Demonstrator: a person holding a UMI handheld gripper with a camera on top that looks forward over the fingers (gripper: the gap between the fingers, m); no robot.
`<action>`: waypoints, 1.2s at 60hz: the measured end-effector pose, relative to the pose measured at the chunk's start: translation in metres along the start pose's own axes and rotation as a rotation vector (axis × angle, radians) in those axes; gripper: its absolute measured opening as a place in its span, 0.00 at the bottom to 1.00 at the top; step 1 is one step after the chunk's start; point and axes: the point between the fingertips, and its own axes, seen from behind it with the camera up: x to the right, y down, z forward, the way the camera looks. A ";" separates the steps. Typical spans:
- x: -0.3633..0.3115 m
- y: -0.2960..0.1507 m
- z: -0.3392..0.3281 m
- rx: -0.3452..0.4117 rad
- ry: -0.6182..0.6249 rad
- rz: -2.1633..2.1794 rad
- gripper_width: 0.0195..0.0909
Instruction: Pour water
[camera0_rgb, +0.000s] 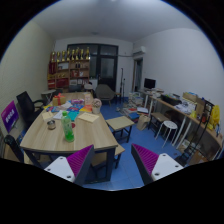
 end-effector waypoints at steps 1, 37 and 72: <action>0.000 0.000 0.000 0.000 0.003 0.000 0.88; -0.193 0.023 0.073 0.091 -0.150 0.016 0.87; -0.308 0.002 0.350 0.197 -0.250 0.015 0.74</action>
